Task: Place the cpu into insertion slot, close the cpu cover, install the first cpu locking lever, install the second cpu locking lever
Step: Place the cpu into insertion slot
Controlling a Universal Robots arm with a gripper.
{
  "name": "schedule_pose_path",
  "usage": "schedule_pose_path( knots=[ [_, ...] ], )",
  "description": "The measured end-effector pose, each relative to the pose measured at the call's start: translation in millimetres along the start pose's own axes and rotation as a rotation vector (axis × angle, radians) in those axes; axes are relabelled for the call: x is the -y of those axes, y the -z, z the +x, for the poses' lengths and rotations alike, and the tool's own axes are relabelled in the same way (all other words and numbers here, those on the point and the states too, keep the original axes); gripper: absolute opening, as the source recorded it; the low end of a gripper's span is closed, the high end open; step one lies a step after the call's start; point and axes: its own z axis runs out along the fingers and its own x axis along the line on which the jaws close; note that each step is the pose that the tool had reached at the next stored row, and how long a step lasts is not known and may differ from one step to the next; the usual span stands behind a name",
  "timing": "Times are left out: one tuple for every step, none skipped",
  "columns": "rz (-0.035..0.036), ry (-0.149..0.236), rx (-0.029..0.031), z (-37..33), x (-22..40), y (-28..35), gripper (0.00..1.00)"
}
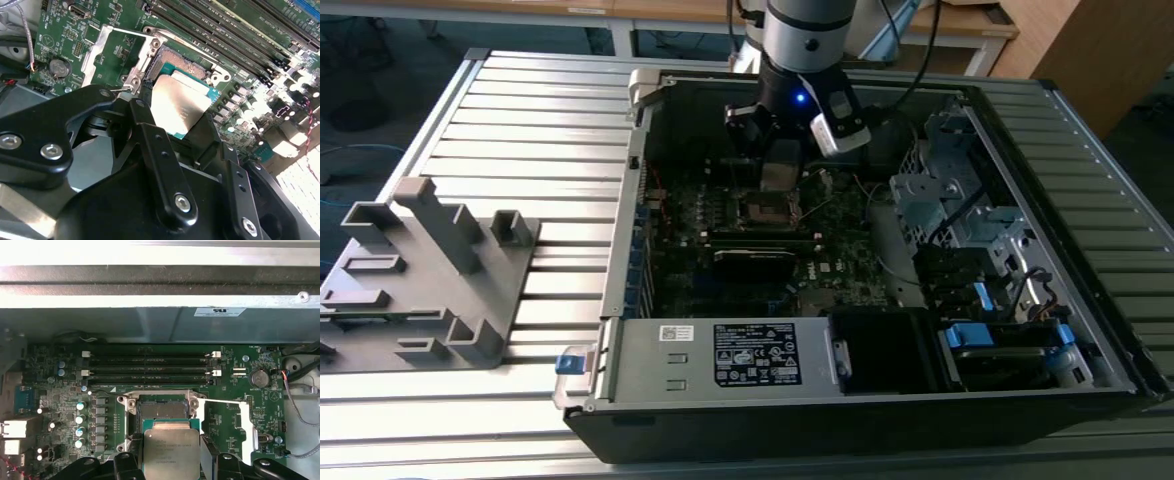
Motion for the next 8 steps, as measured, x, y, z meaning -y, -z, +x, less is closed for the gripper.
schedule_pose_path(
  knots=[
    [0.0000,0.001,0.0006,0.0,0.1,-0.9,0.54],
    [0.0000,0.004,0.0011,0.0,0.1,-1.6,0.54],
    [0.0000,0.006,0.0016,0.1,0.2,-2.1,0.54],
    [0.0000,0.009,0.0018,0.1,0.2,-2.5,0.54],
    [-0.0001,0.012,0.0021,0.1,0.3,-2.9,0.54],
    [-0.0002,0.014,0.0026,0.3,0.3,-3.5,0.54],
    [-0.0002,0.016,0.0034,0.8,0.4,-4.0,0.54],
    [-0.0002,0.017,0.0044,1.7,0.5,-4.3,0.54]
  ],
)
